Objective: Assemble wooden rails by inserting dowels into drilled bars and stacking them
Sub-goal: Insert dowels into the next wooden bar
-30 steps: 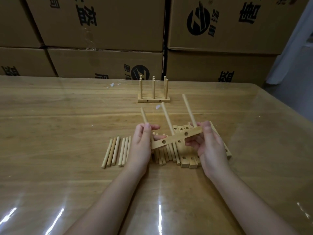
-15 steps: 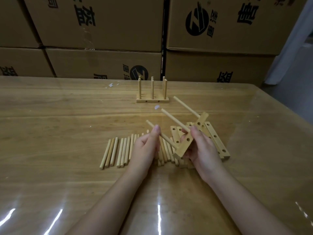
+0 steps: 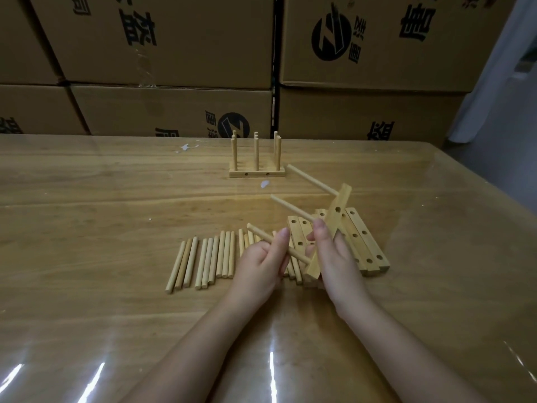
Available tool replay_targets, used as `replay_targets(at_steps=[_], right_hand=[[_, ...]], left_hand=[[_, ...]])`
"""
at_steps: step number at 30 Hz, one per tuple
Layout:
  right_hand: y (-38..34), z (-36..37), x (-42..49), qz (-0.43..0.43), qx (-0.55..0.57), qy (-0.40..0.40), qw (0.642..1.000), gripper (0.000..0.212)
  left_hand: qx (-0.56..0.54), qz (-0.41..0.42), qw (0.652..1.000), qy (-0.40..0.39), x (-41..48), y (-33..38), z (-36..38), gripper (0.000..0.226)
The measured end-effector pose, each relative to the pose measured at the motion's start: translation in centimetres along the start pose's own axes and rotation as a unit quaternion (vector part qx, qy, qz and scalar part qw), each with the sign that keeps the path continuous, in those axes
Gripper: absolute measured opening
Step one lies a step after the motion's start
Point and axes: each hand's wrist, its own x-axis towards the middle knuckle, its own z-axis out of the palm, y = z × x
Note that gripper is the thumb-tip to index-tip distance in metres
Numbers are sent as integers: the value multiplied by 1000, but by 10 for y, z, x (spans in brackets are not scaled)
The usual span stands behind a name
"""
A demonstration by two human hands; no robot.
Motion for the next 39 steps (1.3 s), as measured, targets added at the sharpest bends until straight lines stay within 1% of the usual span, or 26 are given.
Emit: replay_targets(at_steps=[2, 4, 6, 9, 13, 16, 19, 22, 23, 24, 26, 27, 29, 31, 33, 34, 36, 37, 39], right_hand=[[1, 1, -1, -5, -1, 6, 1000, 45], [1, 0, -1, -5, 35, 2, 999, 31], [3, 0, 1, 7, 64, -5, 998, 23], [5, -2, 2, 46, 67, -11, 997, 25], [2, -3, 0, 94, 108, -26, 989, 27], [2, -4, 0, 105, 140, -37, 984, 26], [3, -6, -1, 114, 178, -62, 975, 22], [2, -7, -2, 122, 204, -72, 969, 21], [2, -6, -2, 115, 195, -71, 971, 23], [3, -5, -2, 104, 180, -67, 976, 29], [3, 0, -3, 66, 136, -48, 987, 53], [2, 1, -4, 44, 118, -35, 991, 60], [2, 2, -6, 1, 93, -16, 996, 57], [2, 0, -5, -19, 76, 0, 997, 62], [4, -2, -2, -25, 58, 3, 998, 70], [4, -2, -2, -32, 43, -1, 999, 64], [3, -3, -2, -44, 0, -9, 999, 43], [2, -3, -3, -49, -21, -14, 998, 39], [6, -5, -2, -55, -47, -13, 997, 46]], left_hand=[[1, -11, 1000, -20, -1, 1, 1, 54], [-10, -24, 999, -38, -2, 2, 1, 53], [-14, -26, 998, -48, -3, 3, 2, 53], [-20, -16, 998, -52, -4, 4, 2, 54], [-24, -7, 998, -49, -7, 7, 4, 53], [-18, 3, 999, -48, -8, 8, 6, 54], [-21, 9, 999, -44, -8, 7, 8, 62], [-23, 3, 999, -40, -6, 7, 6, 58], [-28, -2, 999, -45, -5, 7, 6, 59], [-36, -6, 998, -55, -5, 7, 6, 61], [-39, -2, 997, -72, -6, 6, 8, 56], [-29, 8, 997, -71, -7, 5, 9, 52], [5, 31, 999, -43, -9, 4, 13, 38], [43, 51, 997, -24, -8, 2, 10, 42], [84, 74, 993, -22, -6, 0, 5, 48], [110, 84, 990, -23, -4, 0, 2, 46], [142, 97, 985, -21, -1, -2, -2, 34], [146, 99, 984, -20, 0, -1, -4, 27], [152, 95, 984, -12, 4, -2, -9, 20]])
